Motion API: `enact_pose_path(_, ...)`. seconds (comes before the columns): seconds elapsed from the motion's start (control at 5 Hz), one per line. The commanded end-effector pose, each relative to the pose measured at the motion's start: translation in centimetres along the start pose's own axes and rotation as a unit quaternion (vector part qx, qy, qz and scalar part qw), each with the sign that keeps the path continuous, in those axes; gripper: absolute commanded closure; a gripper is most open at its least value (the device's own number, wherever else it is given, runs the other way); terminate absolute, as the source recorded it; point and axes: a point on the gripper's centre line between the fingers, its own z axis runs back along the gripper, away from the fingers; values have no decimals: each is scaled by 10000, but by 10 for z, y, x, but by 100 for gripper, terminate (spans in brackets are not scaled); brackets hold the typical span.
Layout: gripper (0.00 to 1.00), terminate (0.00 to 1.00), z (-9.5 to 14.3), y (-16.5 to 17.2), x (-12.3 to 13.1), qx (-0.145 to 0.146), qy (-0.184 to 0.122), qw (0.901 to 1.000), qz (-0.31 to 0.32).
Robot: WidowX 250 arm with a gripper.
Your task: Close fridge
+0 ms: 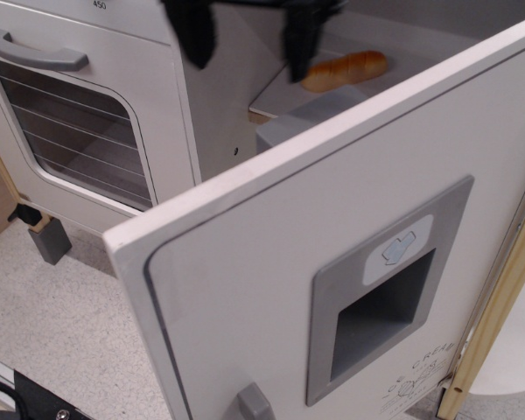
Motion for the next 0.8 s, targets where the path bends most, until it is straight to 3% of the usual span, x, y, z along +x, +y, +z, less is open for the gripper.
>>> enact_pose_path(0.0,0,0,46,-37,-6,-416,-261,9949,-885)
enact_pose_path(0.2,0,0,59,-47,-11,-736,-160,9903,-1165)
enact_pose_path(0.4,0,0,62,-57,-21,-864,-90,9869,-1361)
enact_pose_path(0.6,0,0,51,-62,-32,-593,-22,9847,-1639)
